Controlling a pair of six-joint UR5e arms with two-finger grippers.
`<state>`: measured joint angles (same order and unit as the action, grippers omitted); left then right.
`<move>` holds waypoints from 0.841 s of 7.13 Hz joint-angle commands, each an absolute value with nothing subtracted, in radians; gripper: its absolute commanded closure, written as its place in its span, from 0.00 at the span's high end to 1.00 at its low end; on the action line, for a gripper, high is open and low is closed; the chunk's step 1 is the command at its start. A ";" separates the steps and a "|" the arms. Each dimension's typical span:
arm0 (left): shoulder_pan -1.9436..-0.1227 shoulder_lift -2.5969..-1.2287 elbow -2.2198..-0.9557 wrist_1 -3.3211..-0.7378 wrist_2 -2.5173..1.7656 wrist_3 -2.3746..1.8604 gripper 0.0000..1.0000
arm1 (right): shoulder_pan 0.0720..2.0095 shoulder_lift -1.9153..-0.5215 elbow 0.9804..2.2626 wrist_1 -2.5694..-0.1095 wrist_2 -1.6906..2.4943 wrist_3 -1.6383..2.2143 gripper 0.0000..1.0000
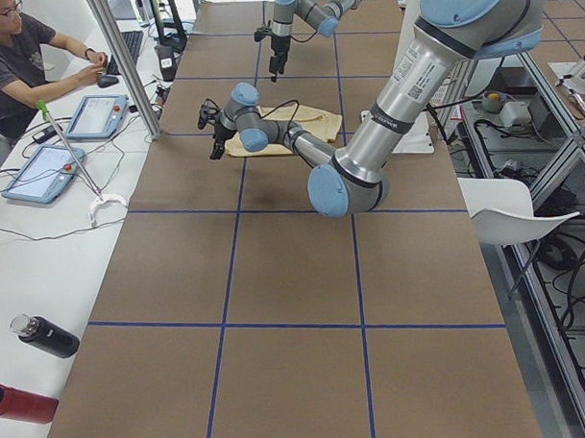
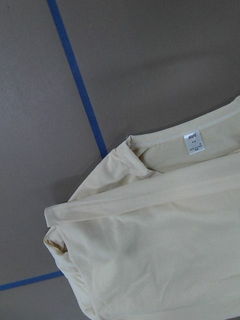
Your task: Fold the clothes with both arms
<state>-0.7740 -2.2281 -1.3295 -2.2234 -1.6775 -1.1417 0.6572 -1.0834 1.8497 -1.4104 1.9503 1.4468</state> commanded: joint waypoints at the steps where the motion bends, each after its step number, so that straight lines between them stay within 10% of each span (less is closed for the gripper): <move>1: -0.779 -2.095 -1.470 -2.224 -1.712 -1.123 1.00 | 0.538 -1.068 1.839 -1.405 1.801 1.387 1.00; 6: -0.787 -2.020 -1.569 -2.224 -1.756 -1.098 1.00 | 0.344 -0.887 1.682 -1.697 1.660 1.321 1.00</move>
<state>-0.7868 -2.0219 -1.5672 -2.2243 -1.7553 -1.0987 0.3613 -0.9579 1.7814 -1.6706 1.6676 1.3293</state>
